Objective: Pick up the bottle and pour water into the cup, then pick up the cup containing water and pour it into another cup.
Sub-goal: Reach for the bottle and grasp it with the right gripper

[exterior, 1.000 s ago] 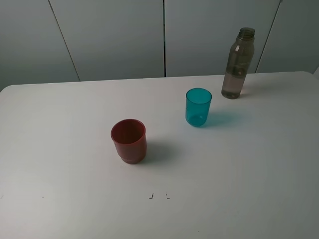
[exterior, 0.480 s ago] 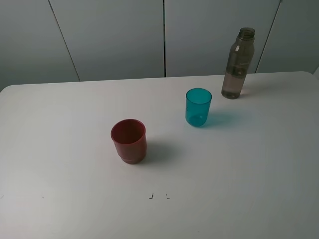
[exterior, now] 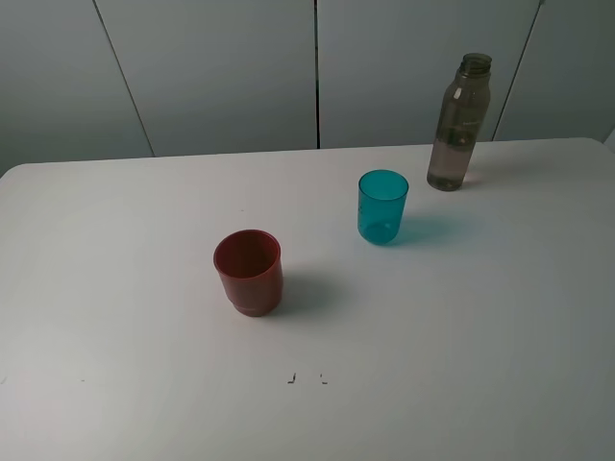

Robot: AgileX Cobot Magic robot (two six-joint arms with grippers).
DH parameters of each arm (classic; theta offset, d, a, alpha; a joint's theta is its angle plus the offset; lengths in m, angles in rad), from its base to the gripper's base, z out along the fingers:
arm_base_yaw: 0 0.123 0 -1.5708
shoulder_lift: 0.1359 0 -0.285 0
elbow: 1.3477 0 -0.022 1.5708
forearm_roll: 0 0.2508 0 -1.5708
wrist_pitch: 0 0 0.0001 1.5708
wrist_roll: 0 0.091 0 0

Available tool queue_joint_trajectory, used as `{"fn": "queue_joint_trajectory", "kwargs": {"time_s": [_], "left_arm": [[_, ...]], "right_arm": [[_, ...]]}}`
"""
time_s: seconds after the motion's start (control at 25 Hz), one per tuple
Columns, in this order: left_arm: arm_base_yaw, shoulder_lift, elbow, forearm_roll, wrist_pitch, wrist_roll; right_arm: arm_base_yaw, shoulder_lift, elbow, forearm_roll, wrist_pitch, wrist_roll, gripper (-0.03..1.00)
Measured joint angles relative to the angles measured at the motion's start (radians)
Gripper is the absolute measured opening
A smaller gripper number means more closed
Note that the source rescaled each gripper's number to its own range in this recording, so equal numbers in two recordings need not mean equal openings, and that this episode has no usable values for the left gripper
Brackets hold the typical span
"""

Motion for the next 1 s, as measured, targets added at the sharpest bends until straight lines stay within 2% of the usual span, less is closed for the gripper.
{"fn": "queue_joint_trajectory", "kwargs": {"time_s": [1.0], "left_arm": [[0.0, 0.0, 0.0, 0.0, 0.0, 0.0]], "right_arm": [[0.0, 0.0, 0.0, 0.005, 0.0, 0.01, 1.0]]}}
